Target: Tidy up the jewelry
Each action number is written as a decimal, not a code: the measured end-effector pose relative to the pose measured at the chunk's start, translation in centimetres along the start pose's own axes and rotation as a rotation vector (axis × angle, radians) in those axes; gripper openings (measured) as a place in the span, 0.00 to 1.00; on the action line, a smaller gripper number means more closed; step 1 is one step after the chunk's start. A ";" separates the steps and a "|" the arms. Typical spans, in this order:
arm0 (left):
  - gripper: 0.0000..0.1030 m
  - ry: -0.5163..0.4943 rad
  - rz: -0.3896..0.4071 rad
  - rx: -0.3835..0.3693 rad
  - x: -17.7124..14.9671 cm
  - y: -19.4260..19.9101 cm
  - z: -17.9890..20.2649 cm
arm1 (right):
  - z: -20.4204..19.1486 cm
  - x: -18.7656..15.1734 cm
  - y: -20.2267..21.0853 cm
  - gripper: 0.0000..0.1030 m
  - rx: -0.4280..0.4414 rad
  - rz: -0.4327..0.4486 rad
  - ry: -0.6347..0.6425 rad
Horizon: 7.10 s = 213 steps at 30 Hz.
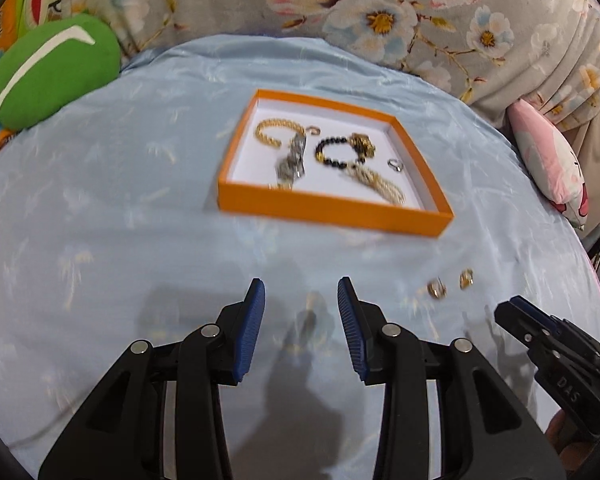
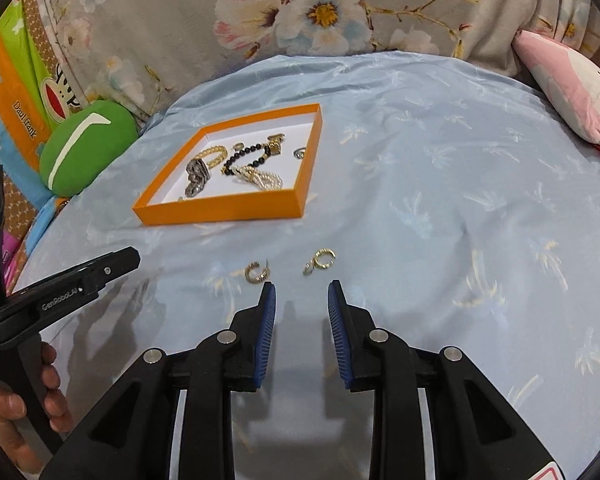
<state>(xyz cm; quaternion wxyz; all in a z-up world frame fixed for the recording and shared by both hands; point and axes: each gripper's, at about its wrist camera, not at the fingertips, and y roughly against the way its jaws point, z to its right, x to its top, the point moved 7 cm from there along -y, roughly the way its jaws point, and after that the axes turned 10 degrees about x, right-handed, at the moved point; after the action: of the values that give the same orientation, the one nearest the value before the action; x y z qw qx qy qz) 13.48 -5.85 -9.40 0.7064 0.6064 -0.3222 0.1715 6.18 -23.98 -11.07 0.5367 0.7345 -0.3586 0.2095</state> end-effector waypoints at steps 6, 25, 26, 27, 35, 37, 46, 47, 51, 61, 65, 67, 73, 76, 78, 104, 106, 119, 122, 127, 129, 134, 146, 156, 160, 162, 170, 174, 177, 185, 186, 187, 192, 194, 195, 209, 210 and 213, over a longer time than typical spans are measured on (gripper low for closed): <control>0.35 0.010 -0.011 0.001 -2.1 0.4 0.4 | 1.0 0.4 -1.3 0.26 -0.007 -0.017 -0.029; 0.35 0.023 -0.016 -0.002 -2.9 0.1 0.2 | 1.4 1.8 -4.3 0.04 -0.067 -0.045 -0.040; 0.35 0.020 -0.016 -0.004 -2.9 0.1 0.4 | 1.5 1.8 -4.2 0.04 -0.068 -0.044 -0.041; 0.35 0.018 -0.018 -0.008 -2.9 0.1 0.6 | 1.5 1.7 -4.1 0.04 -0.068 -0.043 -0.043; 0.39 -0.022 -0.014 -0.078 -1.6 0.4 4.7 | 2.2 1.3 -1.6 0.04 -0.051 -0.006 -0.070; 0.43 -0.045 -0.012 -0.092 -1.3 0.3 6.1 | 2.5 1.2 -0.7 0.04 -0.044 0.007 -0.081; 0.51 -0.120 -0.041 -0.118 0.0 -2.7 11.3 | 3.4 0.8 1.5 0.04 -0.032 0.028 -0.100; 0.51 -0.132 -0.043 -0.113 0.0 -2.9 11.6 | 3.5 0.8 1.5 0.04 -0.031 0.030 -0.101; 0.50 -0.181 -0.033 -0.081 -0.3 -3.4 12.5 | 3.6 0.9 1.9 0.04 -0.027 0.039 -0.107; 0.16 -0.196 -0.036 -0.085 -0.4 -3.2 11.9 | 2.7 1.3 2.3 0.04 -0.008 0.047 -0.093; 0.16 -0.165 -0.013 -0.097 0.5 -1.9 10.4 | 1.6 2.4 2.3 0.04 0.022 0.053 -0.071; 0.16 -0.148 0.013 -0.089 1.6 -1.1 9.0 | 0.6 3.5 1.9 0.04 0.050 0.056 -0.056; 0.16 -0.076 0.067 -0.036 6.5 -0.5 4.0 | -3.4 7.5 -0.6 0.04 0.137 0.067 0.007; 0.16 -0.050 0.075 -0.018 8.7 -1.3 2.2 | -5.0 9.1 -2.7 0.04 0.169 0.057 0.024; 0.16 -0.037 0.069 -0.015 9.7 -2.2 1.5 | -5.6 9.6 -4.5 0.04 0.197 0.033 0.011; 0.37 0.111 0.086 -0.040 10.0 -3.7 -2.4 | -4.0 7.9 -5.6 0.10 0.105 0.064 0.018; 0.37 0.134 0.095 -0.037 9.3 -2.6 -3.2 | -4.0 7.2 -4.6 0.14 0.094 0.075 0.025; 0.54 0.090 0.098 0.083 1.5 1.3 -4.1 | -2.8 0.7 -1.3 0.39 0.007 0.061 0.029; 0.60 0.033 0.135 0.151 0.9 1.9 -3.4 | -2.7 0.3 -1.1 0.41 -0.011 0.061 0.024; 0.70 0.009 0.145 0.159 2.0 1.6 -2.1 | -2.8 1.3 -1.0 0.51 -0.041 0.088 0.040; 0.72 0.006 0.154 0.179 3.0 1.3 -1.8 | -3.0 2.2 -1.1 0.54 -0.050 0.103 0.051; 0.79 0.013 0.184 0.220 5.2 0.2 -1.6 | -3.4 4.3 -2.1 0.63 -0.080 0.130 0.086; 0.87 -0.009 0.246 0.298 7.9 -1.7 -2.2 | -4.7 6.6 -5.3 0.75 -0.118 0.151 0.144; 0.89 0.004 0.205 0.339 7.2 -2.8 -3.1 | -4.9 6.5 -5.9 0.82 -0.136 0.148 0.164; 0.89 -0.059 0.197 0.389 6.7 -3.2 -2.4 | -4.3 6.5 -5.8 0.83 -0.123 0.150 0.126; 0.89 -0.073 0.200 0.394 6.5 -3.1 -2.0 | -4.2 6.5 -5.7 0.84 -0.128 0.153 0.123; 0.89 -0.083 0.182 0.400 6.2 -3.6 -1.8 | -3.8 6.5 -5.6 0.84 -0.151 0.153 0.126; 0.89 -0.084 0.172 0.406 6.2 -3.8 -1.8 | -3.9 6.4 -5.6 0.84 -0.151 0.153 0.126; 0.89 -0.084 0.171 0.411 6.1 -3.8 -1.8 | -3.9 6.4 -5.7 0.84 -0.149 0.151 0.126; 0.89 -0.083 0.170 0.412 6.1 -3.9 -1.9 | -3.9 6.4 -5.7 0.84 -0.151 0.153 0.129; 0.89 -0.083 0.170 0.412 6.1 -3.9 -1.9 | -3.9 6.4 -5.7 0.84 -0.150 0.152 0.128; 0.89 -0.084 0.170 0.413 6.1 -3.9 -1.9 | -3.9 6.4 -5.7 0.84 -0.149 0.152 0.128; 0.89 -0.085 0.168 0.417 6.1 -3.9 -2.1 | -3.8 6.5 -5.6 0.84 -0.151 0.156 0.131; 0.89 -0.085 0.169 0.416 6.1 -3.9 -2.0 | -3.8 6.5 -5.6 0.84 -0.151 0.156 0.131; 0.89 -0.085 0.169 0.416 6.1 -3.9 -2.0 | -3.8 6.5 -5.6 0.84 -0.151 0.155 0.131; 0.89 -0.087 0.168 0.421 6.1 -3.9 -2.2 | -3.8 6.7 -5.4 0.84 -0.160 0.160 0.136; 0.89 -0.087 0.168 0.422 6.1 -3.9 -2.3 | -3.8 6.6 -5.4 0.84 -0.159 0.158 0.136; 0.89 -0.087 0.168 0.422 6.1 -3.9 -2.1 | -3.8 6.6 -5.4 0.84 -0.161 0.160 0.137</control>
<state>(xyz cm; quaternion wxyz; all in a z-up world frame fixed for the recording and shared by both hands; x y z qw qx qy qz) 20.96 -5.48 -8.39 0.5327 0.7186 -0.3587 0.2669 14.89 -21.54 -8.65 0.5986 0.6423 -0.3941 0.2717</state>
